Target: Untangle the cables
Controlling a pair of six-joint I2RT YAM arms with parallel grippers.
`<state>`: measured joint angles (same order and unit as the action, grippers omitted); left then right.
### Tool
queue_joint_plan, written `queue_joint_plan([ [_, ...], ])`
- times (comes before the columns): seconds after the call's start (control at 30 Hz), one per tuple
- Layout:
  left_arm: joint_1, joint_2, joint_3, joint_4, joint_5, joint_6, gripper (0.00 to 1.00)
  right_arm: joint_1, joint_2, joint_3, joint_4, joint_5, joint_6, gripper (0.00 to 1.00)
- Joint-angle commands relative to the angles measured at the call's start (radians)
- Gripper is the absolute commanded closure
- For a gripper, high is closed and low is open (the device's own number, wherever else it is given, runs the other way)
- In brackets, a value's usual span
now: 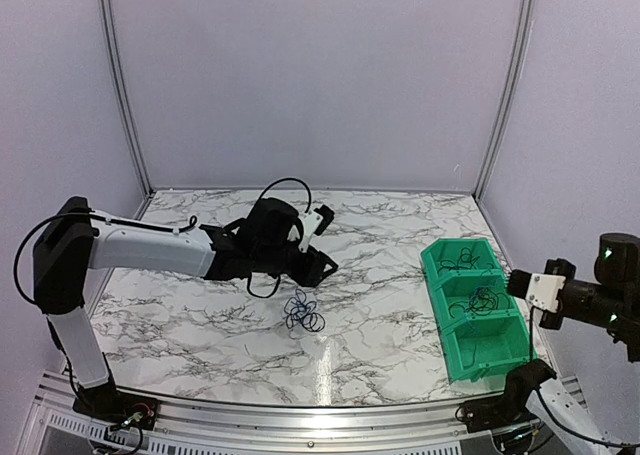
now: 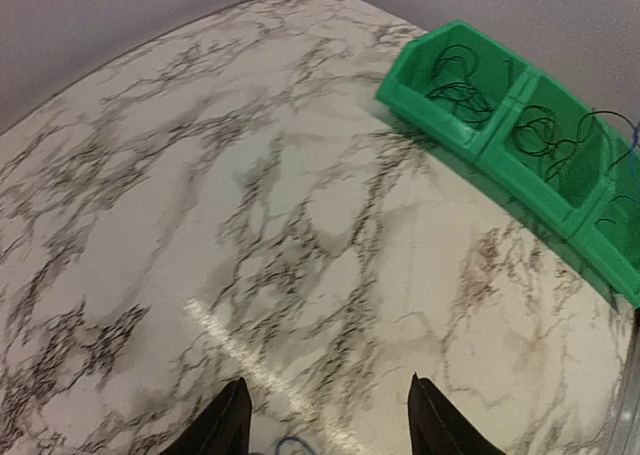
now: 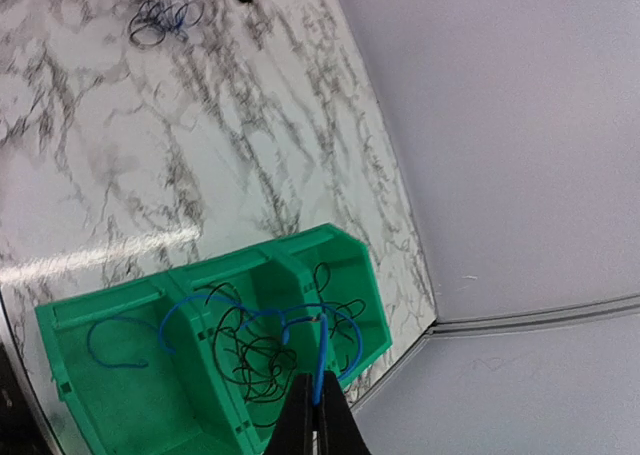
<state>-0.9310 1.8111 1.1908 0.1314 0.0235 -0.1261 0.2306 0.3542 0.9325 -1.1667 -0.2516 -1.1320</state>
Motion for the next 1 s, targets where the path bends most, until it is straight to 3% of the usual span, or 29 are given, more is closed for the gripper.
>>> queue_joint_plan([
  [0.0, -0.118, 0.118, 0.174, 0.094, 0.208, -0.033, 0.44, -0.007, 0.049, 0.128, 0.161, -0.147, 0.19, 1.0],
  [0.3, -0.215, 0.442, 0.524, 0.211, 0.275, -0.112, 0.43, -0.007, 0.072, 0.165, 0.178, -0.231, 0.265, 1.0],
  [0.83, -0.271, 0.663, 0.757, 0.44, 0.356, -0.197, 0.42, -0.007, 0.055, 0.14, 0.174, -0.243, 0.264, 1.0],
  [0.97, -0.272, 0.751, 0.875, 0.441, 0.34, -0.225, 0.48, -0.007, 0.054, 0.141, 0.167, -0.249, 0.263, 1.0],
])
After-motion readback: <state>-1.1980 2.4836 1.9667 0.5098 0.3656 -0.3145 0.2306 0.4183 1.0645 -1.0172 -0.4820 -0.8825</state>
